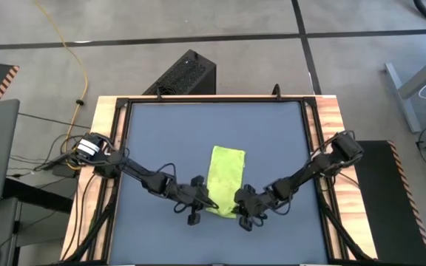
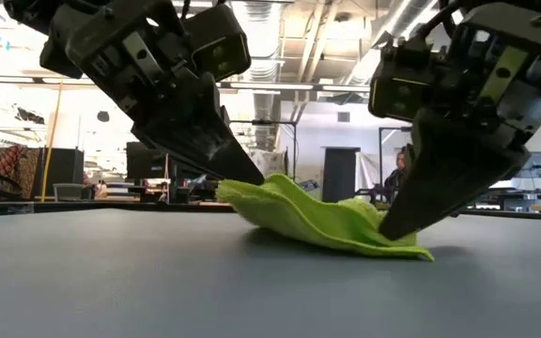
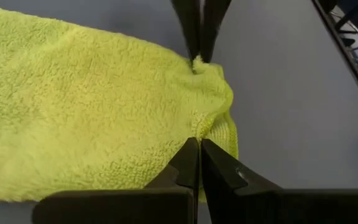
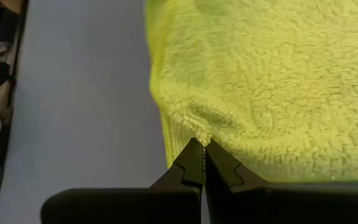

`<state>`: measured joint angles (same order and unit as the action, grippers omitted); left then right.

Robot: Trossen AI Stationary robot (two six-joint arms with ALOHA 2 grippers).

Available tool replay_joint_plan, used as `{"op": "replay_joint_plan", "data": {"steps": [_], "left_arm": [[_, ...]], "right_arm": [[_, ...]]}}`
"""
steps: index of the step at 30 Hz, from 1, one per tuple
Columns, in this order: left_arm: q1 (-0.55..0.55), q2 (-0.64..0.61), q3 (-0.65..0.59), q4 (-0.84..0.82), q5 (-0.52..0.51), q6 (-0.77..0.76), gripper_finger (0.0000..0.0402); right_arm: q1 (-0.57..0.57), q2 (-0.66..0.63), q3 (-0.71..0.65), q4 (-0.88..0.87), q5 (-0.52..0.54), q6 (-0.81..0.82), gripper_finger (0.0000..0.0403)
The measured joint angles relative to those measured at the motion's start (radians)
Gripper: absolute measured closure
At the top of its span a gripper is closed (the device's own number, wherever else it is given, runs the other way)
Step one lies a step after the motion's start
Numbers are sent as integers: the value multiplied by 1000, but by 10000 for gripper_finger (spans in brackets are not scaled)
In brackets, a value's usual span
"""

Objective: Roll towel
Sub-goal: Roll the green towel

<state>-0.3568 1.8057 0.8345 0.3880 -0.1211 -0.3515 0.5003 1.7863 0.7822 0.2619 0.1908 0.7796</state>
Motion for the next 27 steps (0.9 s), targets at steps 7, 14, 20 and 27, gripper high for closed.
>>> {"op": "replay_joint_plan", "data": {"steps": [7, 14, 20, 27], "left_arm": [[-9, 0, 0, -17, -4, -17, 401], [-10, 0, 0, -24, -12, -20, 401], [-10, 0, 0, -24, -16, -20, 401], [-10, 0, 0, -29, -17, -20, 401]], "right_arm": [[7, 3, 8, -5, 0, 17, 384], [17, 3, 19, 9, 0, 9, 384], [16, 7, 22, 13, -1, 30, 384], [7, 91, 43, 110, -42, 45, 385]]}}
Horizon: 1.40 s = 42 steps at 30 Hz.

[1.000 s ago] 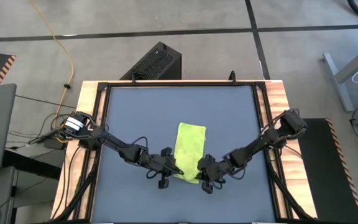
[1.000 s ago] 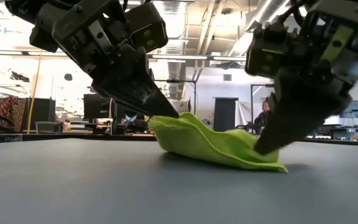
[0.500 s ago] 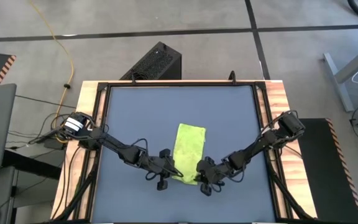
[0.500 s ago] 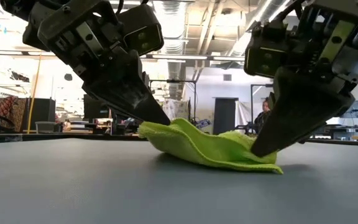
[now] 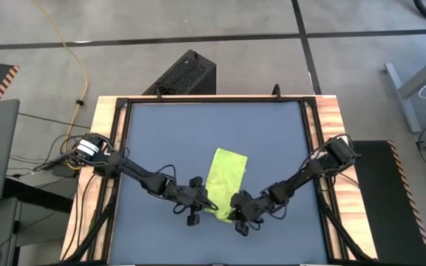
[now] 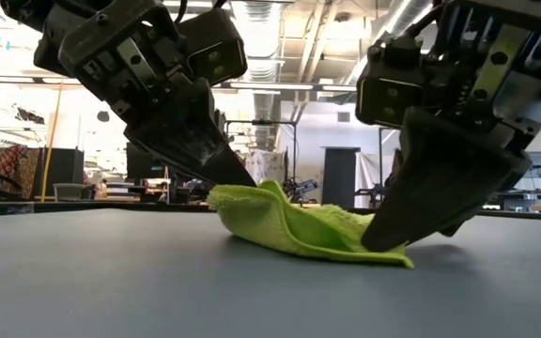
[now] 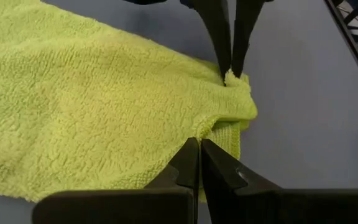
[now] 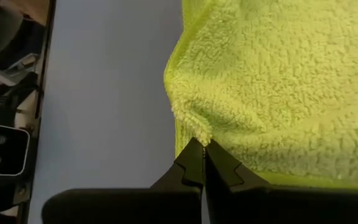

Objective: Roll towel
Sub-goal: Roll the green towel

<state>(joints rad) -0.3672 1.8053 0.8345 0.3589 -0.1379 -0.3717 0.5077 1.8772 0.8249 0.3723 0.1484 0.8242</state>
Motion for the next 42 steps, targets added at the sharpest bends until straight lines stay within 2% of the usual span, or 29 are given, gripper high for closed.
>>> {"op": "replay_joint_plan", "data": {"steps": [7, 11, 17, 42], "left_arm": [[-5, -1, 0, -42, 18, -14, 401], [-19, -26, 0, -58, -5, -14, 401], [-33, -50, 0, -103, -40, -15, 401], [-95, -54, 0, -170, -43, -93, 401]], "right_arm": [[-10, 7, 2, -51, -14, 46, 385], [-11, 6, 3, -84, -14, 68, 385], [-11, 6, 3, -93, -14, 92, 385], [-11, 8, 0, -93, -31, 103, 385]]}}
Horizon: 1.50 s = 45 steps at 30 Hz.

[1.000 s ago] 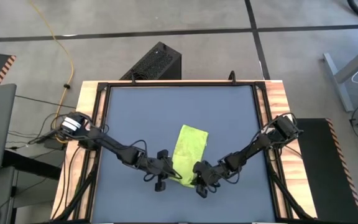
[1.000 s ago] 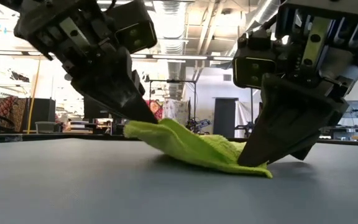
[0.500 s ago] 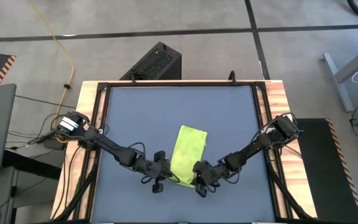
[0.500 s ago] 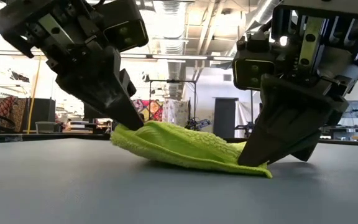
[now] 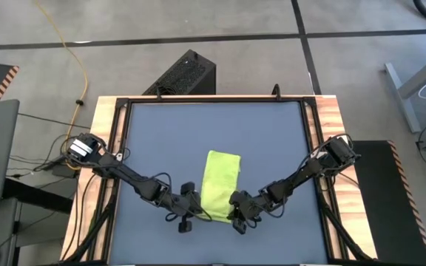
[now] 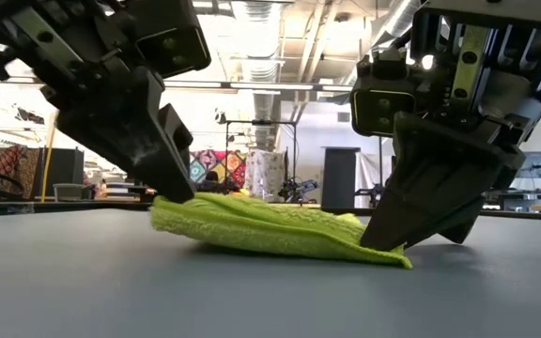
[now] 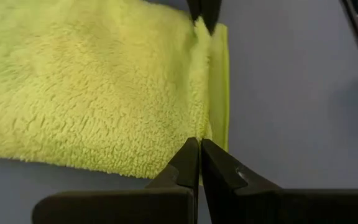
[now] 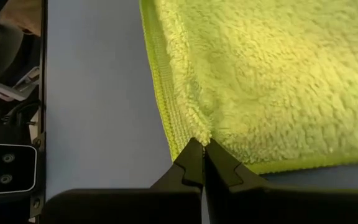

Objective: Roll towel
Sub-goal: Roll the green towel

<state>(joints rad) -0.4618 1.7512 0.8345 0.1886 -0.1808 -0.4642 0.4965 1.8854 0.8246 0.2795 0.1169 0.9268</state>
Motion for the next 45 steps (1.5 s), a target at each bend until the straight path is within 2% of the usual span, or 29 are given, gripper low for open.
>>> {"op": "replay_joint_plan", "data": {"steps": [4, 14, 19, 21, 24, 27, 33, 38, 45], "left_arm": [[2, 0, 0, -6, 32, 10, 383], [2, -10, 0, -52, 108, -27, 280], [2, -69, 0, -82, 164, 34, 267], [2, -122, 0, -120, 165, 82, 269], [2, -178, 0, -124, 78, 139, 275], [26, -160, 1, -86, 23, 179, 288], [105, -9, 0, 71, 213, 65, 338], [108, 15, 5, 84, 223, 27, 395], [108, 16, 5, 2, 247, 14, 401]], "right_arm": [[-2, 0, 0, 0, -3, 0, 385], [-2, 0, -1, 1, -3, -1, 385], [-2, 1, -1, 1, -4, -1, 385], [-2, 1, -1, 2, -9, -1, 385], [-2, 1, -1, 2, -12, -1, 385], [-2, 1, -1, 2, -12, -1, 385], [-13, 1, -2, 2, -11, -1, 385], [-14, 1, -2, 2, -11, -11, 384], [-14, 1, -2, 2, -11, -11, 381]]}}
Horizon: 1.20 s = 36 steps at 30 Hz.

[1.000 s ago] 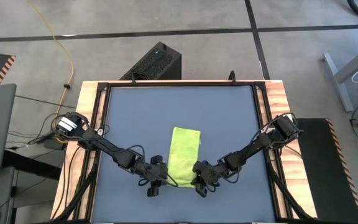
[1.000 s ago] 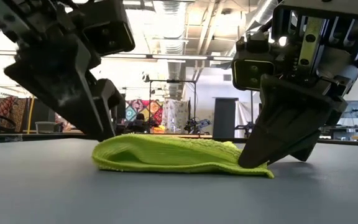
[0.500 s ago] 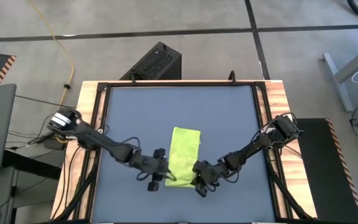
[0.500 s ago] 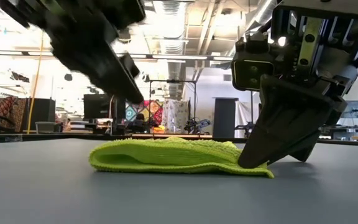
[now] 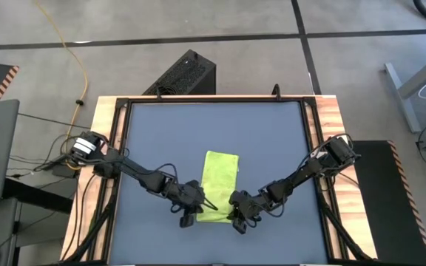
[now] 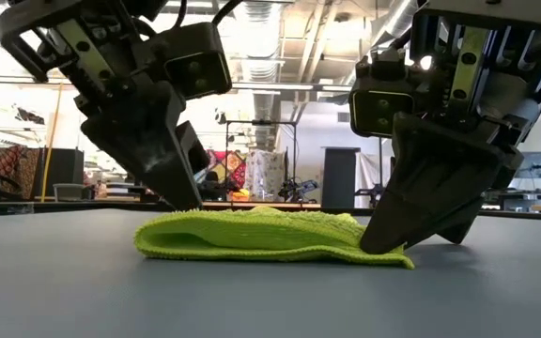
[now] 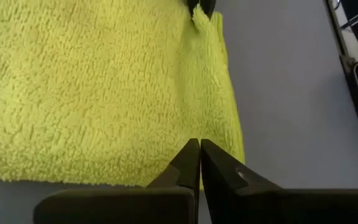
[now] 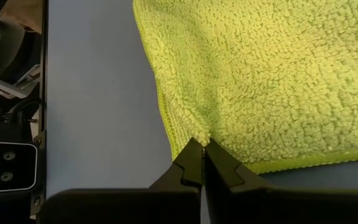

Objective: Roll towel
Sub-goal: Roll the green towel

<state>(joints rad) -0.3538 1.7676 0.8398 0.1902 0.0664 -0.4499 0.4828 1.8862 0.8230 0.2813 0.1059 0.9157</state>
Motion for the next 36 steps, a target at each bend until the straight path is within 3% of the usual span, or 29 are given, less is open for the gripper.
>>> {"op": "replay_joint_plan", "data": {"steps": [7, 20, 28, 36], "left_arm": [[4, 1, 0, -33, -60, 22, 401], [8, 1, -25, -115, -53, 0, 401], [15, 1, -25, -121, -52, 11, 401], [15, 1, -26, -117, -51, 19, 401]], "right_arm": [[-1, 0, 0, 0, 0, 0, 380], [-12, 0, 0, 4, -11, -6, 369], [-31, -10, -2, 65, -120, -26, 312], [-41, -99, -5, 55, -208, -77, 238]]}}
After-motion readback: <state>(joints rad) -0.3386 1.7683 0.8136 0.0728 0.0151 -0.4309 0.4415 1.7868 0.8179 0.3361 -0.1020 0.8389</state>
